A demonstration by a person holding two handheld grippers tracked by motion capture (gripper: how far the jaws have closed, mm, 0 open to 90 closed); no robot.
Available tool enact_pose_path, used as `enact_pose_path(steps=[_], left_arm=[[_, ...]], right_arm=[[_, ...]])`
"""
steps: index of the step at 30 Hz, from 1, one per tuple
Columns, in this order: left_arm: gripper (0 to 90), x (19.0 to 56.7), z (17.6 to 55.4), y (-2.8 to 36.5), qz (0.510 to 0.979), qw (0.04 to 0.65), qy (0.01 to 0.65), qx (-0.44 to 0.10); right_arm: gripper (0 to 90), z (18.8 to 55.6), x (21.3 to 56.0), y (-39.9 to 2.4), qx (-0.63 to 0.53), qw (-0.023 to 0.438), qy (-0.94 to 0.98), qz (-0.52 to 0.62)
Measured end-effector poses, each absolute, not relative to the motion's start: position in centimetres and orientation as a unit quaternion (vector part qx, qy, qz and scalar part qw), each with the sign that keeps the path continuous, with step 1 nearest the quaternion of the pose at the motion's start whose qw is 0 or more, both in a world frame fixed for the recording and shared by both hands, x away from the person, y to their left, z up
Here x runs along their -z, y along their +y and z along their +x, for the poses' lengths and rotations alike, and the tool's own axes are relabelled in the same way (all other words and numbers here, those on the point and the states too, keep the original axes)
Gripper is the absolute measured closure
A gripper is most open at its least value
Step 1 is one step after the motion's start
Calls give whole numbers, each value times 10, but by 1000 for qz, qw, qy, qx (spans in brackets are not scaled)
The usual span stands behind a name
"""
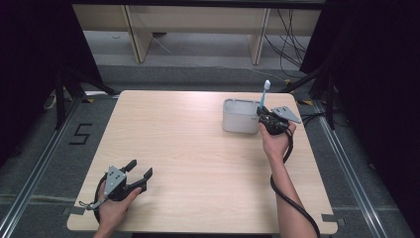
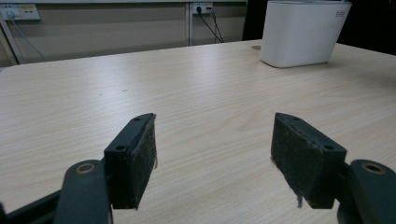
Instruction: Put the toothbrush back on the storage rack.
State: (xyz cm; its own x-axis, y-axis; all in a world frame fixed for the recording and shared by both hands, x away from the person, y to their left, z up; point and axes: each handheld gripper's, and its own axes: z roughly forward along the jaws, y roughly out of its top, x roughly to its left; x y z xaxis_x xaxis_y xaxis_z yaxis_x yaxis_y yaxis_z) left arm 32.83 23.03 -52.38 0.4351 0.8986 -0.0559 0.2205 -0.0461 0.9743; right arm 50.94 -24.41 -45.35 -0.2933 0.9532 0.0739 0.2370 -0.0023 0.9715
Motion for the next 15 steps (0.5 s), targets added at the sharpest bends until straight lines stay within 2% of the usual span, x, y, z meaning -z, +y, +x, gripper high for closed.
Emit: enact_pose_path(steps=[11,15], left_arm=[[306,525,329,230,649,547,426,-314],[306,525,329,230,649,547,425,-314]], right_arm=[[763,508,456,-244,-510,349,622,480],[724,508,456,-246,-506,355,629,473]])
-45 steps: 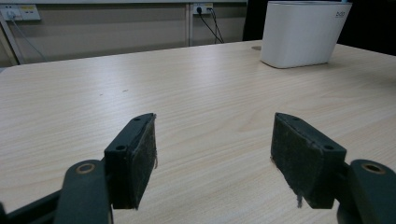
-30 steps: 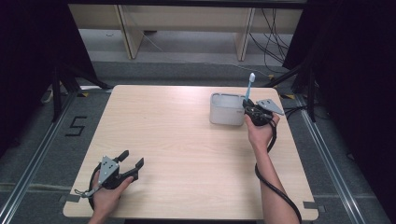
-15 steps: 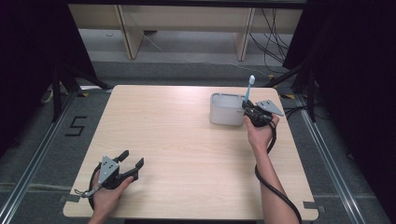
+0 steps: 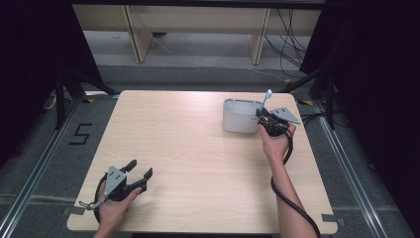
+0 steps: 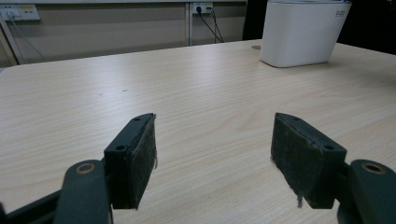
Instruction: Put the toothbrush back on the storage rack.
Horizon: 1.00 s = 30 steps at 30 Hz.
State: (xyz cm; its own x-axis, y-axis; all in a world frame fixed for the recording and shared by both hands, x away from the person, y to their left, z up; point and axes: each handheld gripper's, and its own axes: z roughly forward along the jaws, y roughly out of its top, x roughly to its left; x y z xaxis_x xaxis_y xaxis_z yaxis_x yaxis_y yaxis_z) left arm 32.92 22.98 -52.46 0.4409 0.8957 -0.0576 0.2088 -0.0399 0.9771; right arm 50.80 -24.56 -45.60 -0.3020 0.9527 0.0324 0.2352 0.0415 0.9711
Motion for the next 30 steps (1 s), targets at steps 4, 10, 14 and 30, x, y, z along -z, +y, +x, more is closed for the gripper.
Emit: enact_pose_path(steps=[4,10,14,30], left_arm=[[305,525,329,230,649,547,426,-314],[306,524,328,230,651,542,429,-313],[306,525,329,230,650,546,425,-315],[306,525,329,229,649,546,426,-314]], right_arm=[[662,507,455,-244,-510,343,624,483],[544,502,448,-246,-492,362,627,484],[518,497,446,-247,-481,355,630,495],[505,477,443,-250,-478,344,645,487]])
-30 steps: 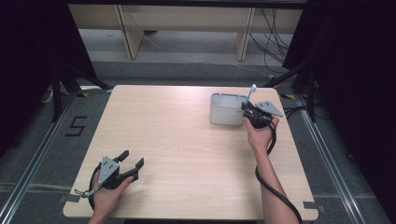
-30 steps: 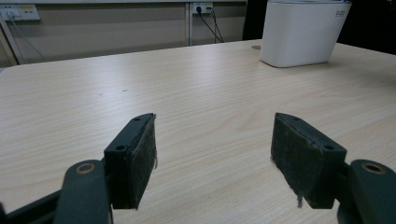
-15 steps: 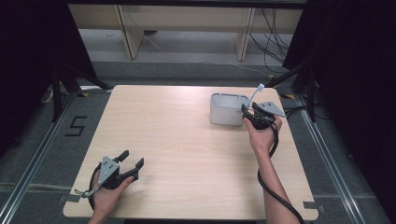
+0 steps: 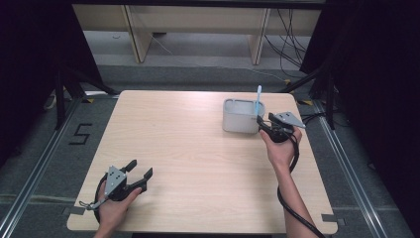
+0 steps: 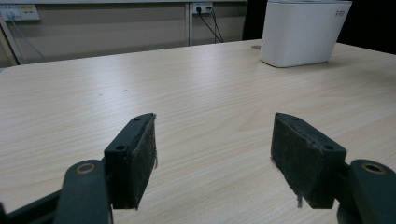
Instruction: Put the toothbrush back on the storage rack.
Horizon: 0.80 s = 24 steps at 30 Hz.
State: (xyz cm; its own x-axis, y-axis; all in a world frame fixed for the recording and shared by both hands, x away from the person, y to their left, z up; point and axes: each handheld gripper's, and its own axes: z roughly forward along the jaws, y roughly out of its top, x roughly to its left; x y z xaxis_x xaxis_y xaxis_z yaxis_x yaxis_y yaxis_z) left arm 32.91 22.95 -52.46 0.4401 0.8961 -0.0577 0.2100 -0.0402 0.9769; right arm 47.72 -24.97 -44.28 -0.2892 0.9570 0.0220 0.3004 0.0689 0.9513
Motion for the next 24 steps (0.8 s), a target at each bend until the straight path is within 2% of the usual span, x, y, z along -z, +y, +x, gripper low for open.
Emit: enact_pose_path(steps=[24], left_arm=[[306,524,328,230,653,539,429,-315]], right_arm=[[509,424,444,-254,-455,304,694,468]])
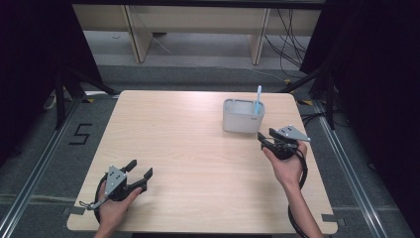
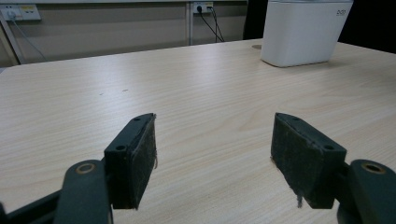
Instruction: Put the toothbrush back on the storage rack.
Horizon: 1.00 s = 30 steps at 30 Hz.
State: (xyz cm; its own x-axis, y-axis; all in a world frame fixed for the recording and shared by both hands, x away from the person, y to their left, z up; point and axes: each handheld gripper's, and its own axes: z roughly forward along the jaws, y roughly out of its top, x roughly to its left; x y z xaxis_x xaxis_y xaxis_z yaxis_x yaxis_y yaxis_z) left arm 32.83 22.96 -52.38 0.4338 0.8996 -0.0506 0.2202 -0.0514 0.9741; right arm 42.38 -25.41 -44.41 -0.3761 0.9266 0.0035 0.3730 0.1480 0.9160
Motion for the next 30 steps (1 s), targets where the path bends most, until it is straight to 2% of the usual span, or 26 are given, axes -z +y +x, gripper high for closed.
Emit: enact_pose_path(steps=[9,10,11,14,29,30], left_arm=[[306,524,329,230,654,538,428,-316],[306,524,329,230,654,538,428,-316],[306,524,329,230,654,538,428,-316],[305,524,330,230,650,545,425,-316],[302,524,329,230,649,546,426,-316],[302,525,330,230,649,546,426,-316]], right_arm=[[509,398,454,-261,-444,284,702,479],[509,395,458,-265,-441,297,710,462],[510,391,459,-264,-445,282,706,474],[511,384,463,-267,-440,279,710,475],[512,353,490,-275,-443,278,715,464],[512,350,492,-274,-449,266,710,473]])
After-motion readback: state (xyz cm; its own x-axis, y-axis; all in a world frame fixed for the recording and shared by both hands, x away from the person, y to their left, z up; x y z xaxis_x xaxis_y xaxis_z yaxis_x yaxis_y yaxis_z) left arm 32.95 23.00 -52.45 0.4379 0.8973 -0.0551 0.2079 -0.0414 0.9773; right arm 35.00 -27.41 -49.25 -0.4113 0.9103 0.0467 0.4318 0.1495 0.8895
